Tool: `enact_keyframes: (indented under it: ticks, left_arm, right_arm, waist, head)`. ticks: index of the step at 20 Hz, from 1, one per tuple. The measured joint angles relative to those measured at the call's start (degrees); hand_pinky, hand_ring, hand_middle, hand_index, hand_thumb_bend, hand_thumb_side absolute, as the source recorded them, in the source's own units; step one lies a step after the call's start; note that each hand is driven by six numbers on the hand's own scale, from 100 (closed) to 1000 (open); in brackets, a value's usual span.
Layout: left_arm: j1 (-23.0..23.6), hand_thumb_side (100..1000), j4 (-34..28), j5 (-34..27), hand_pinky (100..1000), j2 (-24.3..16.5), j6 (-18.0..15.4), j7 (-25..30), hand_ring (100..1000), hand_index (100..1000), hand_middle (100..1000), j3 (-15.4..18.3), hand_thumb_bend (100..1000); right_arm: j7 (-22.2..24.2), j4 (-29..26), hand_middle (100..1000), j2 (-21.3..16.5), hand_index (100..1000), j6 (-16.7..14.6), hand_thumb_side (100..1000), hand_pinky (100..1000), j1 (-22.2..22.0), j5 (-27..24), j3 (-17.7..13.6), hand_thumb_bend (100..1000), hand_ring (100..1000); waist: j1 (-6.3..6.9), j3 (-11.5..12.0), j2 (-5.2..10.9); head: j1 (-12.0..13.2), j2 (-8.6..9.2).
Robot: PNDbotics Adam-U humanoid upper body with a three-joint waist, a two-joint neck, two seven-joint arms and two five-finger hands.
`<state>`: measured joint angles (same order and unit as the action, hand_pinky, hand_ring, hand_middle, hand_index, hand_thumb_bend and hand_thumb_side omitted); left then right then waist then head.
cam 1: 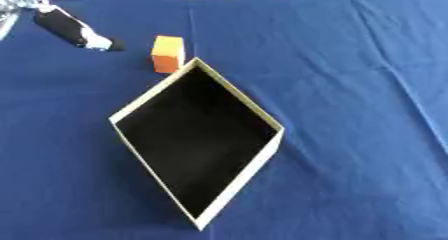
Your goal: Pick up objects on the table and place them in the box.
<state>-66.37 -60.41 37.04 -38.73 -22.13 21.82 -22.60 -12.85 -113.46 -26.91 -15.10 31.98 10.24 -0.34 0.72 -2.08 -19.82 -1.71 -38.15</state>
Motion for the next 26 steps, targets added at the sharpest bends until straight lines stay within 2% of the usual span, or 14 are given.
enact_keyframes:
  ticks: [7,8,11,14,17,26]
  left_arm:
    - [-1.3,502,2.3,4.9,710,2.0,-2.9,6.6,804,863,782,3.1,672]
    - [-1.3,423,2.3,4.9,746,2.1,-2.9,7.6,840,871,810,3.4,501]
    - [-1.5,407,3.3,5.6,747,3.3,-2.0,10.4,844,883,819,3.8,467]
    - [-2.2,365,5.0,7.3,749,5.2,-0.7,13.0,848,884,821,4.2,391]
    - [-2.8,358,5.8,8.1,748,6.2,0.3,15.8,844,885,822,5.1,361]
    - [-4.3,368,5.9,6.0,760,7.5,3.6,22.3,862,897,836,6.6,377]
  right_arm:
    - [0.0,0.0,661,0.4,767,0.0,817,769,-0.2,-0.1,0.0,100,780]
    - [0.0,0.0,660,0.4,767,0.0,822,769,-0.2,-0.1,0.0,100,780]
    - [0.0,0.0,660,0.7,767,0.0,824,769,-0.2,-0.2,0.0,100,780]
    - [0.0,0.0,659,1.0,767,0.0,828,769,-0.2,-0.3,0.0,100,780]
    - [0.0,0.0,659,1.3,767,0.0,828,769,-0.2,-0.4,-0.1,100,780]
    - [0.0,0.0,655,1.7,765,0.0,836,769,-0.2,-0.8,-0.3,100,778]
  waist:
    - [-0.05,-0.1,0.0]
    - [-0.07,-0.1,0.0]
    - [0.06,-1.1,-0.11]
    - [0.25,-1.5,-0.44]
    - [0.34,-1.9,-0.64]
    - [1.46,-4.0,-1.64]
  head:
    - [0.0,0.0]
    - [0.0,0.0]
    - [0.1,0.11]
    - [0.3,0.25]
    - [0.6,0.44]
    - [1.8,1.26]
